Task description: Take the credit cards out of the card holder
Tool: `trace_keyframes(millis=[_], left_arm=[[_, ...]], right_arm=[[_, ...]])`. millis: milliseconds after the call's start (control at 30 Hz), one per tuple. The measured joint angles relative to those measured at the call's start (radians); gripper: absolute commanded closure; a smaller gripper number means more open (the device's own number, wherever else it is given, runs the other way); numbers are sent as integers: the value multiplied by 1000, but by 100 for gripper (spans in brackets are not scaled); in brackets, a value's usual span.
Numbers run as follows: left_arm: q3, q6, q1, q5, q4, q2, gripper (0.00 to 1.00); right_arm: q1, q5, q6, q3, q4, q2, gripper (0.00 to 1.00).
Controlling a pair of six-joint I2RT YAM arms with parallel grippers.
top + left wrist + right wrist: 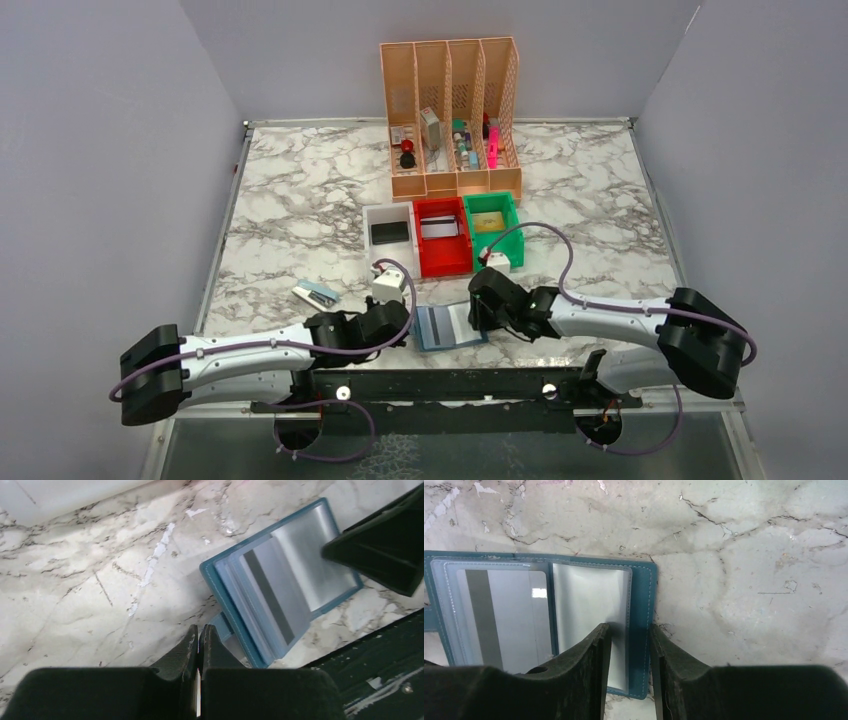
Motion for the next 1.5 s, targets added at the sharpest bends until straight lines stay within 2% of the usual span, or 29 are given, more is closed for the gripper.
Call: trace_keyframes(millis=[367, 533, 767, 967, 1067, 1267, 1500], left_arm=[[-13, -19, 33, -28, 0, 167, 100], [3, -17, 40, -38, 27, 247, 100], [23, -2, 43, -39, 32, 273, 99], [39, -4, 43, -38, -12, 261, 66], [63, -13, 43, -45, -70, 223, 56], [133, -26, 43, -66, -153, 101, 44], [185, -24, 43, -70, -177, 41, 42]], right_arm=[[0, -57, 37, -71, 133, -35, 62], [0, -101, 47, -127, 142, -115, 50], [0, -178, -33, -69, 115, -96, 53], [0, -167, -57, -26, 77, -103, 60], [0, -168, -61, -26, 76, -108, 60], [0, -171, -59, -26, 79, -108, 60], [0, -172, -47, -26, 83, -108, 60]])
